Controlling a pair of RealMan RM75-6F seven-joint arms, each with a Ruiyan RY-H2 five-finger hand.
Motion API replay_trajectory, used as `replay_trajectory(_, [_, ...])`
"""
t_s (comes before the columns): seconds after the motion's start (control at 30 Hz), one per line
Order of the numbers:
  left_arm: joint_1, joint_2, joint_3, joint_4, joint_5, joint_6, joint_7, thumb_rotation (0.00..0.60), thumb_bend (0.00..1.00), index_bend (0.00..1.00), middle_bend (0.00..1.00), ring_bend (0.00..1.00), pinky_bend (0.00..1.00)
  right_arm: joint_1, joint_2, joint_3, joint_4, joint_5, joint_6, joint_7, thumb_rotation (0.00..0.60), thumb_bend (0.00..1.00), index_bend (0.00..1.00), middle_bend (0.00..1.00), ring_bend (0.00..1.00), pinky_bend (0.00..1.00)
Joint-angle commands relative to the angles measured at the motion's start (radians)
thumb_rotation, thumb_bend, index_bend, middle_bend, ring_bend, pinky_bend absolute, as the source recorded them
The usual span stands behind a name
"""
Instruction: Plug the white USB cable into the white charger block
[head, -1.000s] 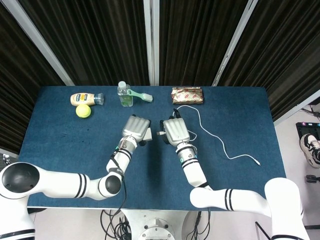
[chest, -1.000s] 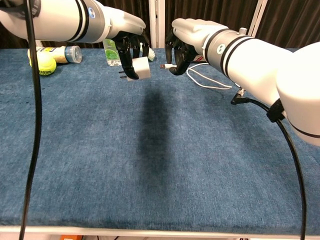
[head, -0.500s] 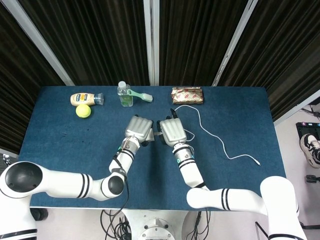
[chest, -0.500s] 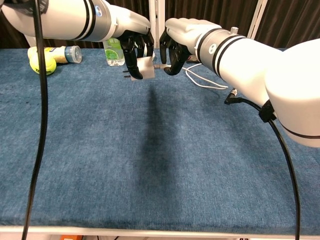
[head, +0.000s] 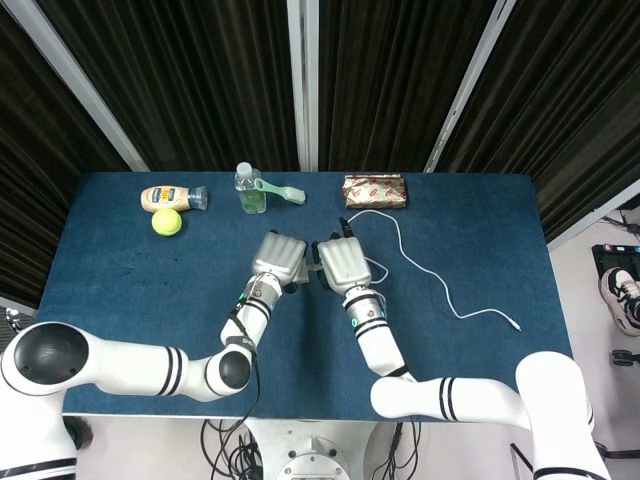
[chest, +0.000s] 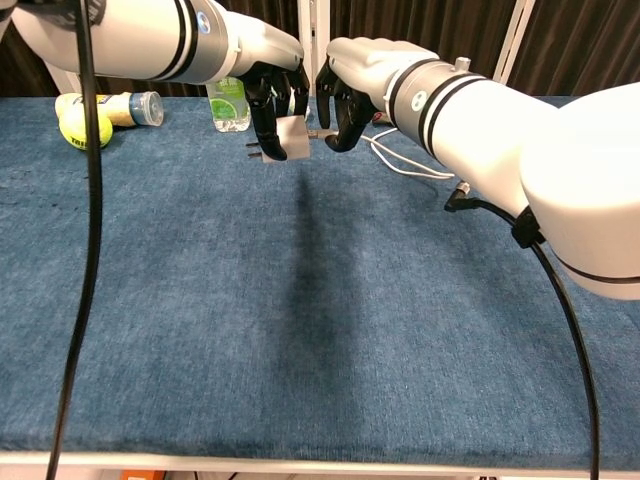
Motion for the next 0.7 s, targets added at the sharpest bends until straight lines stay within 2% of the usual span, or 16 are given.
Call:
replay_trajectory(0.03, [-0.003, 0.000, -0.002, 0.000, -0.004, 0.002, 0.002, 0.600, 0.21, 0.44, 0.47, 0.36, 0.23, 0.002, -0.001, 0.000, 0.000, 0.001, 0.001, 0.000, 0.600, 0.54, 0.70, 0.54, 0.31, 0.00])
replay_trajectory(0.7, [0.000, 0.005, -0.013, 0.009, -0.014, -0.016, -0.023, 0.600, 0.21, 0.44, 0.47, 0.36, 0.23, -0.017, -0.037, 0.007, 0.025, -0.014, 0.031, 0.072, 0.600, 0.54, 0.70, 0.53, 0.31, 0.00])
